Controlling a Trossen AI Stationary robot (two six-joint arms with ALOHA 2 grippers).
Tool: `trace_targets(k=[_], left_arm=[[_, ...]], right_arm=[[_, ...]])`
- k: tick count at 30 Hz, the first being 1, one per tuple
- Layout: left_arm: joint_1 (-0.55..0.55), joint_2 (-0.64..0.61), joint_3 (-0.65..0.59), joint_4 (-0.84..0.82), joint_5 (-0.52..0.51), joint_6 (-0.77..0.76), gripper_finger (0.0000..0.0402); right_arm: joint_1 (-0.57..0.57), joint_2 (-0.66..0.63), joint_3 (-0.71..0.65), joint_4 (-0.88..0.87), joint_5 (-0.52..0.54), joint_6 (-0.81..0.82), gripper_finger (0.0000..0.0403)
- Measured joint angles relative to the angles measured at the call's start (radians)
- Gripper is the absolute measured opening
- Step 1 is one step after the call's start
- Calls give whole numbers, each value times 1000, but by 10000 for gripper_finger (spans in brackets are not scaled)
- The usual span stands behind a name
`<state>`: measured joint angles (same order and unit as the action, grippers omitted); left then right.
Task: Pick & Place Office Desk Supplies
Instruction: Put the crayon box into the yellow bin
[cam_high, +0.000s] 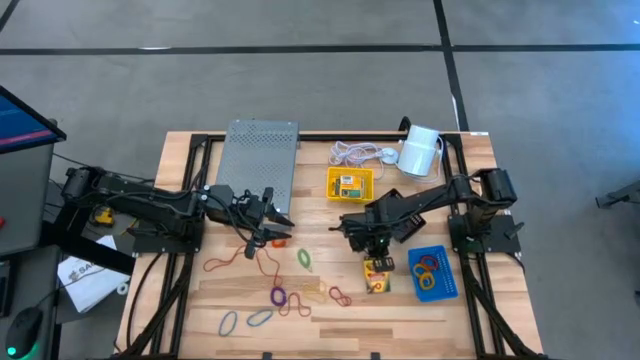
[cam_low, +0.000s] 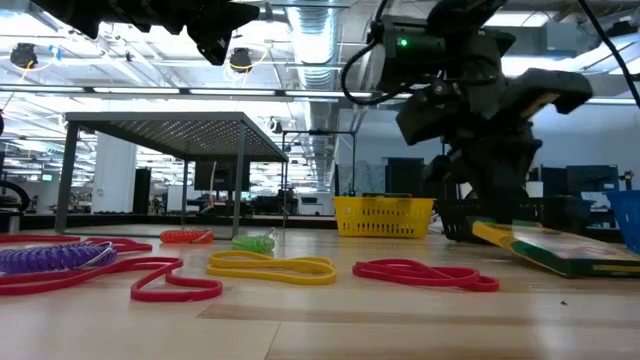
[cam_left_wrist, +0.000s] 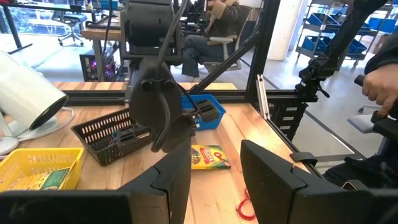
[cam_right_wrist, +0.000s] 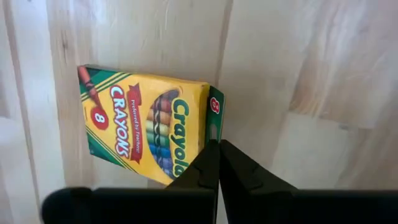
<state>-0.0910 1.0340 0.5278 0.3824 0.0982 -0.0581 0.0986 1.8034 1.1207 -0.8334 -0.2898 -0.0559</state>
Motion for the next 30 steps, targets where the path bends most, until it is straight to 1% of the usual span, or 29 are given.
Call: trace_targets(k=[4, 8, 11, 14, 21, 26, 30], left_arm=[[0, 0, 0, 0, 0, -2, 135], [0, 0, 0, 0, 0, -2, 135], [0, 0, 0, 0, 0, -2, 135], [0, 0, 0, 0, 0, -2, 135], [0, 0, 0, 0, 0, -3, 135], [0, 0, 0, 0, 0, -3, 135], [0, 0, 0, 2, 0, -3, 135]], right_arm=[[2, 0, 34, -19, 9, 19, 0], [8, -9, 75, -55, 113, 66, 0], [4, -26, 103, -83, 154, 88, 0], [5, -66, 116, -89, 159, 111, 0], [-12, -205, 117, -82, 166, 178, 0], [-40, -299, 117, -56, 169, 198, 0], [-74, -350, 117, -37, 177, 198, 0]])
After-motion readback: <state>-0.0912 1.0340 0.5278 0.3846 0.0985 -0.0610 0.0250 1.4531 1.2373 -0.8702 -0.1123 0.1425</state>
